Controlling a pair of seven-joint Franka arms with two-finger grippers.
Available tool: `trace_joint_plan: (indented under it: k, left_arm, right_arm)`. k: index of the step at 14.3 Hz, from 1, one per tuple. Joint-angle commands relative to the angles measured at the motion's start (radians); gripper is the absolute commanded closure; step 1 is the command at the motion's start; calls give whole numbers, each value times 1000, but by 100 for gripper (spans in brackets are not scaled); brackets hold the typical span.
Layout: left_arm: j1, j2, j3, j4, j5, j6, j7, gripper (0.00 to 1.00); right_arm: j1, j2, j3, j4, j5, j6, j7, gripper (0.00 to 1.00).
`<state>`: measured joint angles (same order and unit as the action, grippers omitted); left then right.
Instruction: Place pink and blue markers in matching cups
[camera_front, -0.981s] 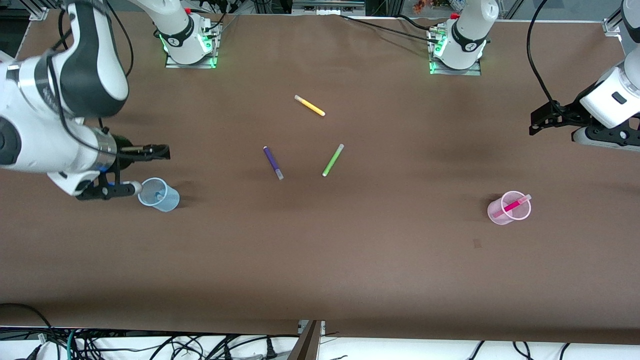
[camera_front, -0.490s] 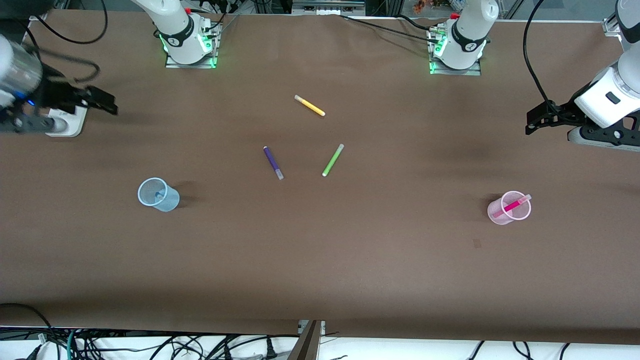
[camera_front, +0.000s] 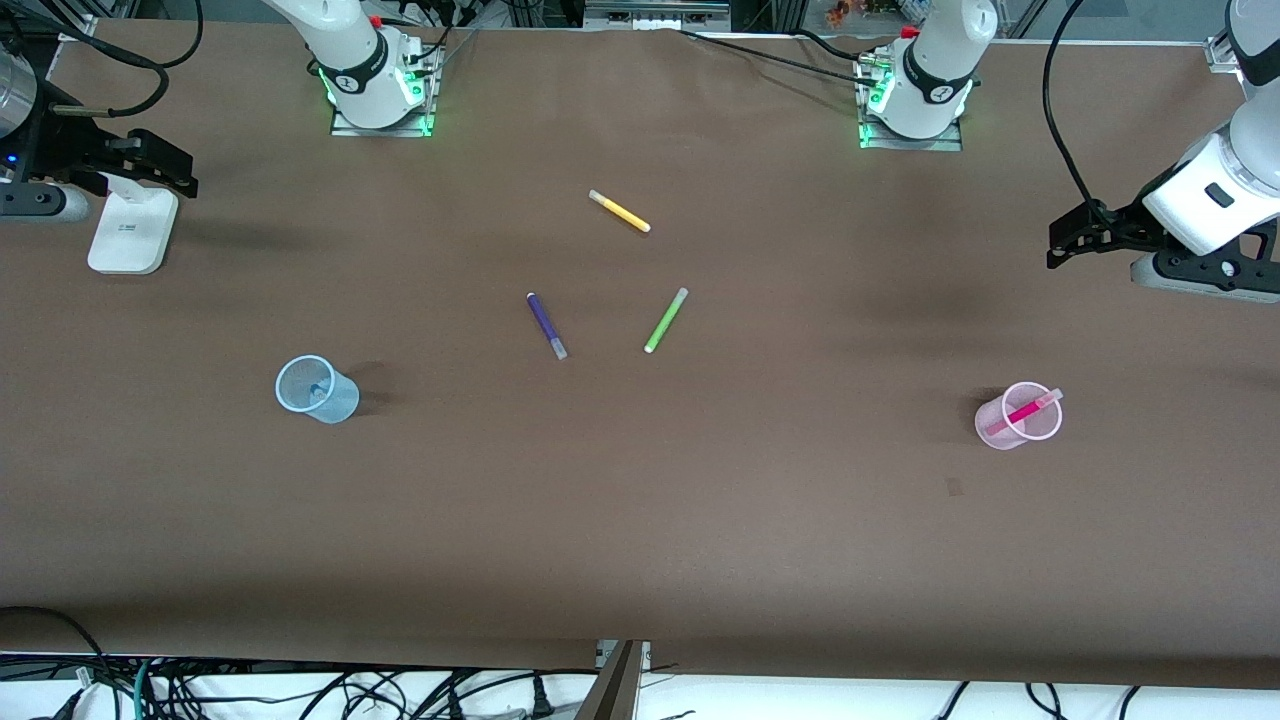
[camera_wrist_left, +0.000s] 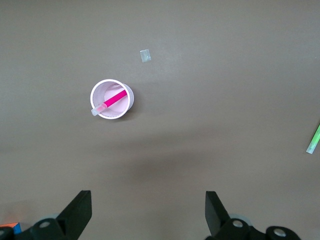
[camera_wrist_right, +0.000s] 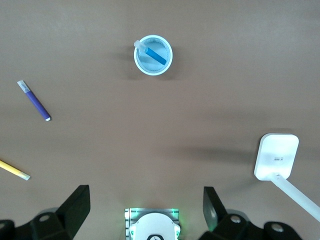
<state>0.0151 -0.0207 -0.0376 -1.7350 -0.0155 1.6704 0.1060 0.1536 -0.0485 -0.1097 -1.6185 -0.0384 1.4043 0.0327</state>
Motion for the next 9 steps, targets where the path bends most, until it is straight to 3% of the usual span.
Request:
trace_joint_plan:
  k: [1,9]
  left_arm:
    - [2,7,-4,25,-9,-18,-5,0]
    - [2,7,-4,25,-9,-20,-5,0]
  right_arm:
    - [-14,32,7,63,-14,-47,-10,0]
    - [-14,39,5,71,-15,-44,-5,0]
